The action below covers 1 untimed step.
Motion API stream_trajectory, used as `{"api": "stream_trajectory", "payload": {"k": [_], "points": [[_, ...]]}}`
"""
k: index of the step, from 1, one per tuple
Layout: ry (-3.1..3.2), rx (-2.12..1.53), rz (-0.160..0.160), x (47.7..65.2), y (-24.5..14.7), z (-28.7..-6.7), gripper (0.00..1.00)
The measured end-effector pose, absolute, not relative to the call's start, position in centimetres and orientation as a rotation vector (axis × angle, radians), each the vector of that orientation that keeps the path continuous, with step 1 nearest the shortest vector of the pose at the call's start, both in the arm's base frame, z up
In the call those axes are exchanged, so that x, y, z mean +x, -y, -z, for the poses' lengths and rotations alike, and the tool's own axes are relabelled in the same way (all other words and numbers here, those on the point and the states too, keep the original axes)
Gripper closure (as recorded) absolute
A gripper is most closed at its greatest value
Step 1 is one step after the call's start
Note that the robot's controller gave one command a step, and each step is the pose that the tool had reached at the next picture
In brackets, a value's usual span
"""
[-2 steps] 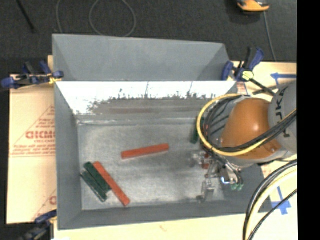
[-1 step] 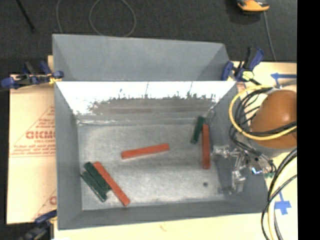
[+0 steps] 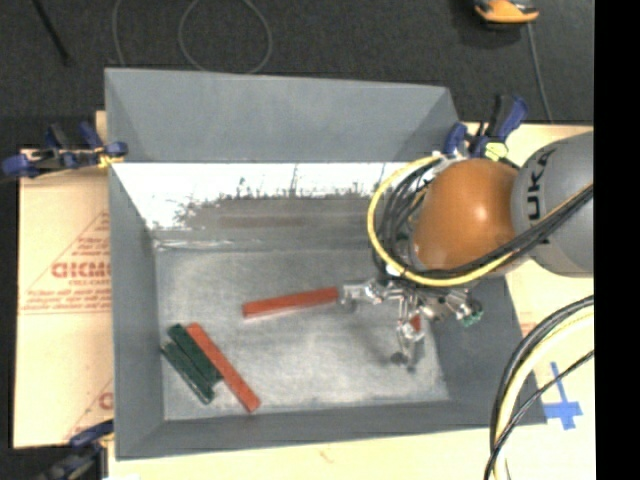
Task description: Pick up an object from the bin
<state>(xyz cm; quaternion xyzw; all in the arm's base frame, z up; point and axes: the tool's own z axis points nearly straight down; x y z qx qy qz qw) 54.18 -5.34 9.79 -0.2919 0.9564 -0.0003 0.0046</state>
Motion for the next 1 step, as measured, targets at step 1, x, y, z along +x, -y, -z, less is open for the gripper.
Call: {"api": "stream_trajectory", "payload": {"k": [1], "points": [[-3.044,-0.732,-0.006,59.82,-6.33,-8.42,0.0]]}}
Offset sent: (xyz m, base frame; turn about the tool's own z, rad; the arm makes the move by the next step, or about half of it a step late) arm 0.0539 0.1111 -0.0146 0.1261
